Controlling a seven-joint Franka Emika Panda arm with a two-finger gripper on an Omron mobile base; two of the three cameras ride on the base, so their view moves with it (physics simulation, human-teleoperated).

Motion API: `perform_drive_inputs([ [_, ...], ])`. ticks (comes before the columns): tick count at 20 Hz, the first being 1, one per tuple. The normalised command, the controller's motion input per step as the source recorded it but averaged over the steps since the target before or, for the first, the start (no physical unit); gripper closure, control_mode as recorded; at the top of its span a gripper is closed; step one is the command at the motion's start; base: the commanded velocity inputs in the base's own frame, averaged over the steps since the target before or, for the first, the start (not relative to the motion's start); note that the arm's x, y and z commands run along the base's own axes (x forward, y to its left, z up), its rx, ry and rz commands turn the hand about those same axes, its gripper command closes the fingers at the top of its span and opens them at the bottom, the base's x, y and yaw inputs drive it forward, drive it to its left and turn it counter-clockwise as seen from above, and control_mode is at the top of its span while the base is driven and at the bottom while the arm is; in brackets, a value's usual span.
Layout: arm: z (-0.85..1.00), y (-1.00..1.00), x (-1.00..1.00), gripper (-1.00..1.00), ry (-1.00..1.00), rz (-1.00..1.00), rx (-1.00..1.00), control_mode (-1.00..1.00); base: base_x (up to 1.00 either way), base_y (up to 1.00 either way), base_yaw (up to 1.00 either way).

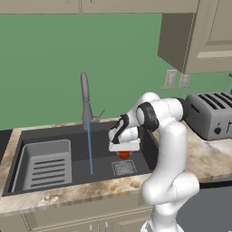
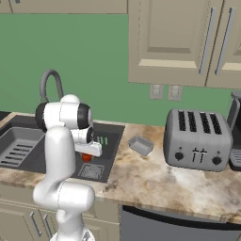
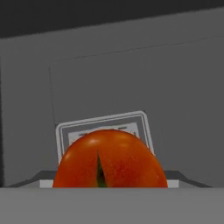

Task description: Turn on the sink faucet. Then move the tomato from the counter to the sink. Turn off the sink. Move the vegetable from the sink to the pot next to the stove. Finally move the pot to the rear left burner.

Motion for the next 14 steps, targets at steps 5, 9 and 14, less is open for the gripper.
perform_drive_inputs([
  [5, -0.37, 0.04, 0.04, 1.00, 0.00, 0.02, 0.00, -1.00, 0.00, 0.00, 0.00],
  [9, -0.31, 0.06, 0.14, 1.00, 0.00, 0.00, 0.00, -1.00, 0.00, 0.00, 0.00],
  [14, -0.26, 0.04, 0.21, 1.00, 0.00, 0.00, 0.00, -1.00, 0.00, 0.00, 0.00],
])
